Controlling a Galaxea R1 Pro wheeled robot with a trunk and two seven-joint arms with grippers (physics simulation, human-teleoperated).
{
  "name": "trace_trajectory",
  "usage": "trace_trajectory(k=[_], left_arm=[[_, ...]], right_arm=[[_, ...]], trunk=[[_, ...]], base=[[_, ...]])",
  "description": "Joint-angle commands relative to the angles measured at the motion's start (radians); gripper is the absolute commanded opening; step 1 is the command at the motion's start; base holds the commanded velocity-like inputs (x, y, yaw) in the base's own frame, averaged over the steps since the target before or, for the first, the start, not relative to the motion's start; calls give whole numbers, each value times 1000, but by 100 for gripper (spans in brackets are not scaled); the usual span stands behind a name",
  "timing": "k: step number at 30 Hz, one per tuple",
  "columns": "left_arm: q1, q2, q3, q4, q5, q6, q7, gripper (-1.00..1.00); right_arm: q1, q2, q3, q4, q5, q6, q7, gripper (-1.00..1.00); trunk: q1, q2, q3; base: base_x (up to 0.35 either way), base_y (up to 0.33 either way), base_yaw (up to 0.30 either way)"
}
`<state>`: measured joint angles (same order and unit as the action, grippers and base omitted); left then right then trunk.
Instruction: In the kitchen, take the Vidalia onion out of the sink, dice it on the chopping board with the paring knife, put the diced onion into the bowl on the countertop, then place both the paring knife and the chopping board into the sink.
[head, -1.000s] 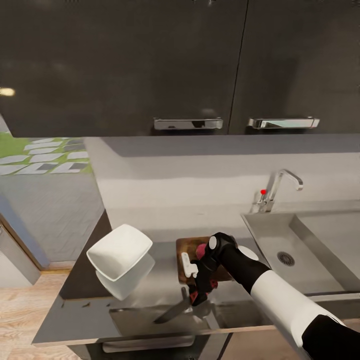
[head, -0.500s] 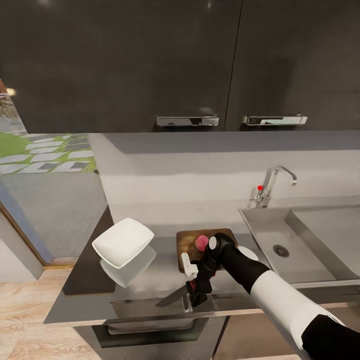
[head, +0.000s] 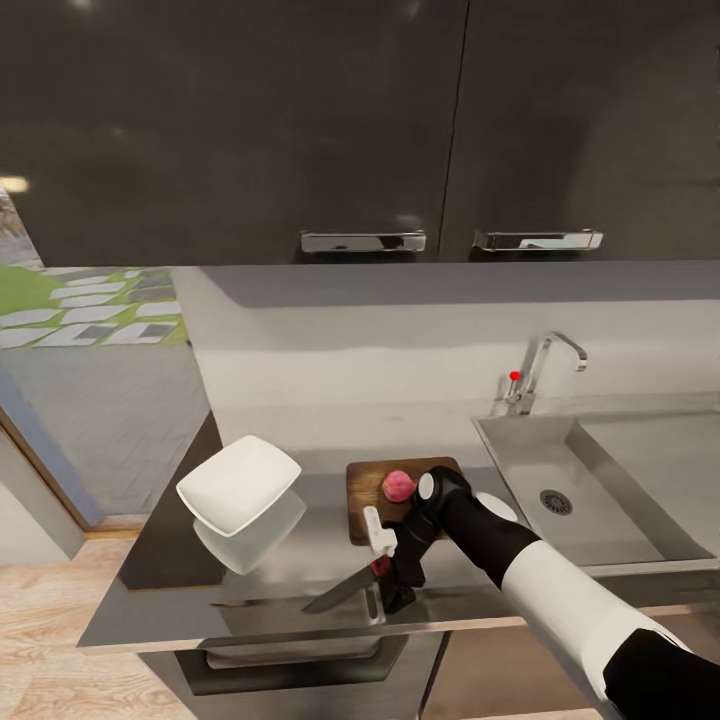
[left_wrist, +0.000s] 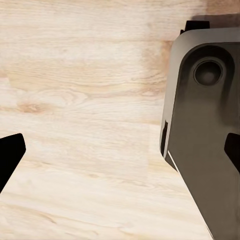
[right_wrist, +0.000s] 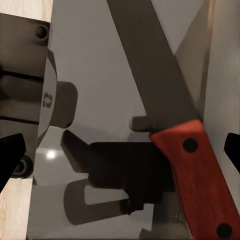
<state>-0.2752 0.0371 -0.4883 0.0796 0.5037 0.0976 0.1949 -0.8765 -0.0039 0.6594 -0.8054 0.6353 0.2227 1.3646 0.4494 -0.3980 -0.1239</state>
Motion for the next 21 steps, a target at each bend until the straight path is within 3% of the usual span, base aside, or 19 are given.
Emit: trace_trajectory(k=[1,21], left_arm=[[-1,0,-8,0,7,4,1,100],[-1,1,-8,0,7,4,1,100]], right_arm=[[-1,0,2,0,1,10,4,100],[-1,2,2,26,2,10,-27,100]], trunk=[[1,-2,-2],[1,-2,-2]], base=[[0,-12,0],[0,-1,0]])
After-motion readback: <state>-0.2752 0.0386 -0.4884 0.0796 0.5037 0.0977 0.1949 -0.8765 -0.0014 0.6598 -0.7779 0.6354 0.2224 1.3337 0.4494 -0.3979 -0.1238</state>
